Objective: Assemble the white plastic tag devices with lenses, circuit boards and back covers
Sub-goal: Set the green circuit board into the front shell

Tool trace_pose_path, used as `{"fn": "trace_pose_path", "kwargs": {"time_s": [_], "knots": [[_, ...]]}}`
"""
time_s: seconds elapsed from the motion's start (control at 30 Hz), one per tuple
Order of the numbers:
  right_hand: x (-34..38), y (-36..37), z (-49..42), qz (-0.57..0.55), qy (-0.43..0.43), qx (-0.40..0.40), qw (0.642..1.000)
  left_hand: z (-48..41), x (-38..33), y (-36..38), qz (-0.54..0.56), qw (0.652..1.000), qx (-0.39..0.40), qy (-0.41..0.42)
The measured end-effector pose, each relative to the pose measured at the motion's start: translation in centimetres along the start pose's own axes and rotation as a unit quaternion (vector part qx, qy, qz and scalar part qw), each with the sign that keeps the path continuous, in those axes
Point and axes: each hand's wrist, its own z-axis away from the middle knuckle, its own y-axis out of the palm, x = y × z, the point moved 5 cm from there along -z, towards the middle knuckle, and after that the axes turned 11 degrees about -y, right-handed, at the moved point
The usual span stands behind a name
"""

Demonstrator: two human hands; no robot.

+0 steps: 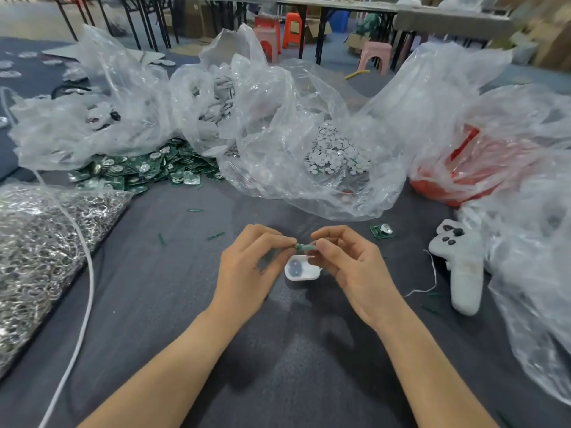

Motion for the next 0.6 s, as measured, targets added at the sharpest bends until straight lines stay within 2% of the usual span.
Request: {"fn": "trace_pose_path", "kwargs": {"time_s": [0.13, 0.3, 0.43, 0.53, 0.6], "knots": [[0.3, -0.2, -0.1, -0.065, 0.024, -0.014, 0.998, 0.1, -0.5, 0.4, 0.003, 0.999, 0.002, 0.053], [0.5, -0.2, 0.1, -0.011, 0.014, -0.018, 1.000, 0.2, -0.6, 0.5, 0.008, 0.999, 0.003, 0.051], [0.4, -0.6, -0.1, -0.002, 0.005, -0.051, 0.999, 0.4, -1.0, 0.6, 0.001, 0.998, 0.014, 0.062], [0.5, -1.1, -0.2, -0.017, -0.008, -0.081, 0.997, 0.6, -1.4, 0.9, -0.013, 0.997, 0.034, 0.066], [0.6, -1.6, -0.3, -0.013, -0.018, -0.106, 0.994, 0.7, -1.1, 1.4, -0.048, 0.995, 0.075, 0.034]]}}
